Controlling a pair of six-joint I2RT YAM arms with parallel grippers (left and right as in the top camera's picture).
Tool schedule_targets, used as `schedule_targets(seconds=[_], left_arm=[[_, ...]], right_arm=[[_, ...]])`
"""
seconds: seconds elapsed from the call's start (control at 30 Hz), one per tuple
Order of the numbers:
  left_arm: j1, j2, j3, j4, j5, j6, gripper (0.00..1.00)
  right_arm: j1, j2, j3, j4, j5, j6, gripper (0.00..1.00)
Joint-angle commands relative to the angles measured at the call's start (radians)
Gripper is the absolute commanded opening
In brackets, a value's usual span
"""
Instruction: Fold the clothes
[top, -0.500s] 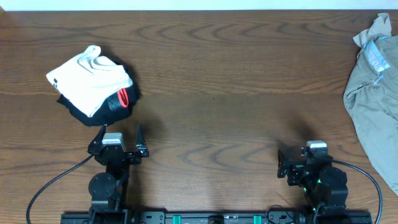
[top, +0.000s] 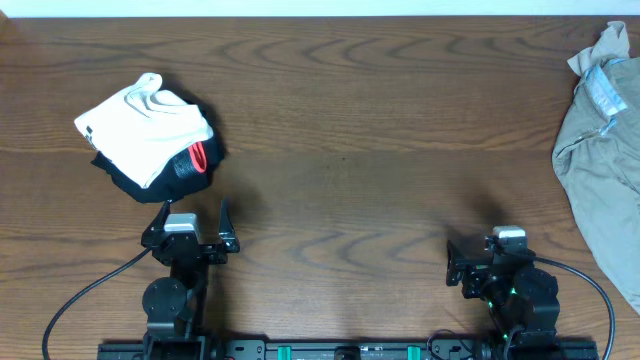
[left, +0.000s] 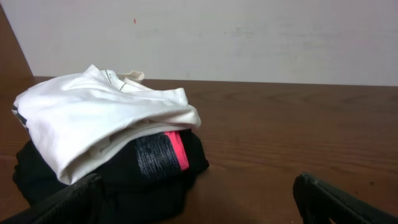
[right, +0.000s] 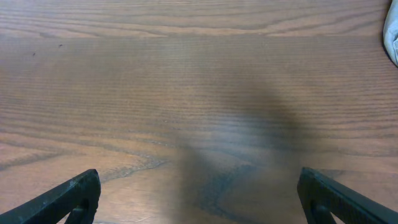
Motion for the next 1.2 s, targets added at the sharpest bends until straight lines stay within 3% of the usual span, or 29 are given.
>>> schedule_targets(seconds=[0.0,0.37,0.63,1.17], left_arm=[[0.006,0.002,-0.018,-0.041,-0.031,0.009,0.98],[0.006,0.098,-0.018,-0.041,-0.023,-0.064,0.98],[0.006,0.222,-0.018,-0.041,-0.023,-0.208,0.98],[0.006,0.406,-0.018,0.016,0.014,-0.318,0.98]], right_arm=[[-0.008,-0.006,-0.002,-0.001,0.000,0.013,0.99],[-0.008,-0.006,-0.002,0.000,-0.005,0.024,0.99],[-0.008,-0.006,-0.002,0.015,-0.006,0.057,0.99],[-0.008,-0.006,-0.002,0.068,-0.031,0.062,0.99]])
